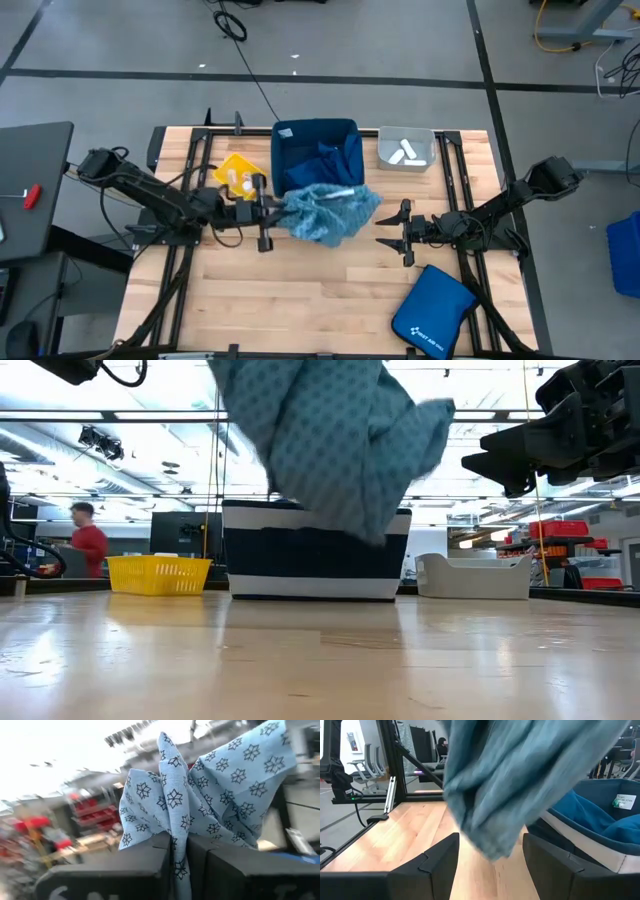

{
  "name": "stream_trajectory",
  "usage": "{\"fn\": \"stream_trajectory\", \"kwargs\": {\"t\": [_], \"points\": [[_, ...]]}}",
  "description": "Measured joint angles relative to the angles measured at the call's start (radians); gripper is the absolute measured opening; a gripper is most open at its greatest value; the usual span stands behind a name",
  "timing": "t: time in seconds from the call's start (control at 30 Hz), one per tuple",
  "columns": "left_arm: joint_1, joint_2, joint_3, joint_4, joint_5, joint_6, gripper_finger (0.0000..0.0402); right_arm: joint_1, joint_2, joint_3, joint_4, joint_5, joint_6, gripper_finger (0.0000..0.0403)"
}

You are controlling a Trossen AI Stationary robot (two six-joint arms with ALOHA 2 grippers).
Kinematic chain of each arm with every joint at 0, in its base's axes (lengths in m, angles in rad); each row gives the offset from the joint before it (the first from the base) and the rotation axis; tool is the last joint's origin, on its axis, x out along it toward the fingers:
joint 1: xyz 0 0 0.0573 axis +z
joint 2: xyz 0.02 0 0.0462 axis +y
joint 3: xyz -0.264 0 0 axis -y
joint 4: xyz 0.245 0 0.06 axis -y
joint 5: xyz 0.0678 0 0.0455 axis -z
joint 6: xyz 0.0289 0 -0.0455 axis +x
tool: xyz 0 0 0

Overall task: Pick & place medical supplies in basket/bin
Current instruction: Put the blue printed patient gown into the blue bin

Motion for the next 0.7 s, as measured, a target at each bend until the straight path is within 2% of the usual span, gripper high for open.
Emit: {"fn": "stream_trajectory", "kwargs": {"t": [0.1, 0.23, 0.53, 0.7], "points": [[0.04, 0.0, 0.004, 0.067, -0.018, 0.079, 0.0029, 0.0, 0.0, 0.0, 0.0, 0.0, 0.0, 0.0226], [0.127, 0.0, 0.033, 0.052, -0.004, 0.091, 0.0029, 0.0, 0.0, 0.0, 0.0, 0.0, 0.001, 0.0226], [0.382, 0.002, 0.047, -0.039, 0.072, 0.06, 0.0029, 0.0, 0.0, 0.0, -0.002, 0.002, -0.005, 0.0226], [0.536, 0.038, 0.047, -0.043, 0.139, -0.009, 0.0029, -0.002, 0.0, 0.0, -0.022, 0.024, -0.008, 0.0226]]}}
